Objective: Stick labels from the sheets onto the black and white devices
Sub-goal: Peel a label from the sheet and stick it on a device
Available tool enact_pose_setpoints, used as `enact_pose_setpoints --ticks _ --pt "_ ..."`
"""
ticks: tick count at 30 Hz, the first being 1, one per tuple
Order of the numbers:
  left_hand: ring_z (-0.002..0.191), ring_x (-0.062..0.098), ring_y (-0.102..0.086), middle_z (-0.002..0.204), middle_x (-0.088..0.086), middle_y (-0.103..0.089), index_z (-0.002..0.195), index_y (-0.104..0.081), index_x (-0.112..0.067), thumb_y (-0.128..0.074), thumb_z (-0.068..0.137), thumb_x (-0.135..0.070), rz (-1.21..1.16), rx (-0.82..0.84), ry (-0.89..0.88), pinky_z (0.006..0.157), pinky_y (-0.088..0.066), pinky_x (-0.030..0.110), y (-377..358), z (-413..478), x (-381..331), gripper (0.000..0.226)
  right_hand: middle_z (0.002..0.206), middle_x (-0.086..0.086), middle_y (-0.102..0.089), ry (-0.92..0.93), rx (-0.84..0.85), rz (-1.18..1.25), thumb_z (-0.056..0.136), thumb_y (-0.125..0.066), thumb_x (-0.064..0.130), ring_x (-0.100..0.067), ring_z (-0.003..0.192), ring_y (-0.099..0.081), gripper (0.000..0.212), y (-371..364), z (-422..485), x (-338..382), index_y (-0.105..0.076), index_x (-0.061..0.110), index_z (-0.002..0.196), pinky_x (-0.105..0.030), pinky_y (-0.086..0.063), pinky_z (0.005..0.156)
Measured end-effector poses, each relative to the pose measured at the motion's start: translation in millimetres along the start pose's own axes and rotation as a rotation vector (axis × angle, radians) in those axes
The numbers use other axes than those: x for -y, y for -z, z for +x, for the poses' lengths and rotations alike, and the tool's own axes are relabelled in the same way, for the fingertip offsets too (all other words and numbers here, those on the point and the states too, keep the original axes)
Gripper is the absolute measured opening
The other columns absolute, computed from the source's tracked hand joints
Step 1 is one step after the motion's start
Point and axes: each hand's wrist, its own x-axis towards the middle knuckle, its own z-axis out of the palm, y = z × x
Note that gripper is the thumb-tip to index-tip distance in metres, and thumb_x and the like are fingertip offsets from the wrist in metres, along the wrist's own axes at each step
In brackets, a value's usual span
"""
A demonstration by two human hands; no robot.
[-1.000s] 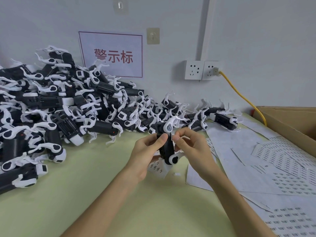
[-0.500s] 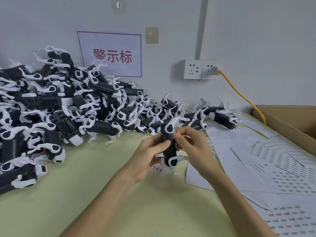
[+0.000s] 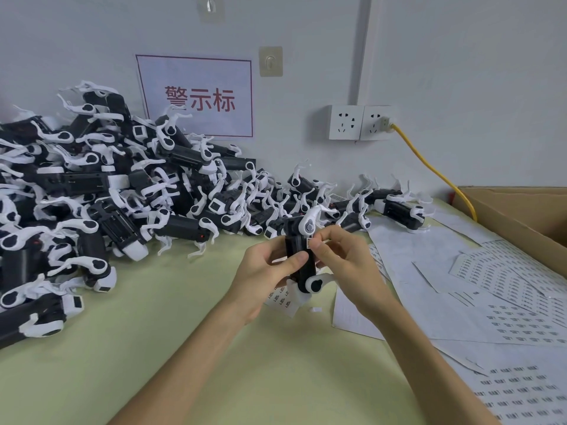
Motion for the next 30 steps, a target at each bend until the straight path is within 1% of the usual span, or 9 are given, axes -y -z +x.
enact_pose_setpoints --ticks 3,7,9,13,15,18,22,25,30 --pt "0.095 0.009 -0.074 0.105 -0.004 -0.079 0.101 -0.079 -0.031 -0.073 0.094 -0.014 0.035 -0.027 -0.031 0.068 -0.052 0.014 0.0 0.4 0.4 0.020 0.074 0.016 -0.064 -0.005 -0.009 -0.013 0.100 -0.063 0.017 -0.008 0.075 -0.059 0.014 -0.5 1.0 -1.6 -0.065 0.010 0.088 -0.033 -0.050 0.080" --pt "0.100 0.011 -0.074 0.106 -0.005 -0.079 0.104 -0.077 -0.030 -0.074 0.094 -0.013 0.063 -0.030 -0.045 0.071 -0.053 0.015 0.7 1.3 1.9 0.020 0.071 0.016 -0.063 0.006 -0.008 -0.035 0.100 -0.062 0.016 -0.007 0.073 -0.059 0.015 -0.1 1.9 -2.2 -0.065 0.009 0.088 -0.031 -0.050 0.077" --pt "0.101 0.012 -0.074 0.106 -0.005 -0.079 0.104 -0.077 -0.029 -0.074 0.093 -0.013 0.072 -0.030 -0.052 0.074 -0.054 0.017 0.8 1.7 2.6 0.020 0.071 0.015 -0.063 0.010 -0.009 -0.043 0.101 -0.062 0.016 -0.007 0.073 -0.060 0.015 0.2 1.9 -2.0 -0.065 0.009 0.088 -0.032 -0.051 0.076" --pt "0.103 0.011 -0.073 0.105 -0.008 -0.079 0.103 -0.076 -0.031 -0.074 0.093 -0.013 0.102 -0.042 -0.067 0.078 -0.053 0.019 0.8 2.1 3.3 0.021 0.071 0.015 -0.063 0.021 -0.015 -0.088 0.101 -0.063 0.018 -0.008 0.073 -0.061 0.016 0.2 1.4 -1.0 -0.065 0.011 0.087 -0.042 -0.054 0.079" --pt "0.104 0.011 -0.073 0.105 -0.008 -0.079 0.105 -0.075 -0.030 -0.075 0.092 -0.011 0.103 -0.051 -0.073 0.083 -0.054 0.024 1.1 2.3 4.4 0.022 0.071 0.014 -0.064 0.026 -0.023 -0.105 0.100 -0.063 0.019 -0.008 0.073 -0.062 0.016 0.2 1.2 -1.0 -0.066 0.011 0.087 -0.044 -0.054 0.080" --pt "0.106 0.013 -0.073 0.106 -0.007 -0.079 0.107 -0.075 -0.027 -0.075 0.092 -0.010 0.108 -0.059 -0.080 0.091 -0.056 0.034 1.1 2.7 5.8 0.024 0.071 0.015 -0.063 0.025 -0.033 -0.110 0.100 -0.063 0.018 -0.008 0.071 -0.062 0.016 -0.2 1.7 -2.0 -0.066 0.013 0.086 -0.041 -0.054 0.078" --pt "0.107 0.014 -0.073 0.108 -0.006 -0.079 0.110 -0.075 -0.023 -0.076 0.091 -0.008 0.124 -0.072 -0.094 0.098 -0.056 0.040 1.3 3.2 6.6 0.024 0.072 0.016 -0.063 0.021 -0.045 -0.097 0.101 -0.063 0.016 -0.007 0.071 -0.061 0.016 -1.2 2.4 -3.8 -0.066 0.014 0.085 -0.038 -0.054 0.074" --pt "0.107 0.014 -0.073 0.107 -0.006 -0.079 0.109 -0.075 -0.024 -0.077 0.090 -0.009 0.134 -0.076 -0.115 0.099 -0.056 0.042 1.2 2.9 7.1 0.025 0.071 0.015 -0.064 0.020 -0.051 -0.082 0.100 -0.063 0.015 -0.009 0.072 -0.063 0.016 -1.5 2.4 -4.6 -0.066 0.015 0.085 -0.037 -0.057 0.071" --pt "0.108 0.013 -0.072 0.107 -0.007 -0.079 0.108 -0.076 -0.026 -0.077 0.080 -0.023 0.141 -0.069 -0.146 0.099 -0.055 0.038 1.0 2.8 7.2 0.028 0.071 0.015 -0.064 0.019 -0.057 -0.100 0.100 -0.064 0.016 -0.009 0.071 -0.064 0.016 -1.5 2.5 -5.0 -0.066 0.017 0.084 -0.044 -0.057 0.074"
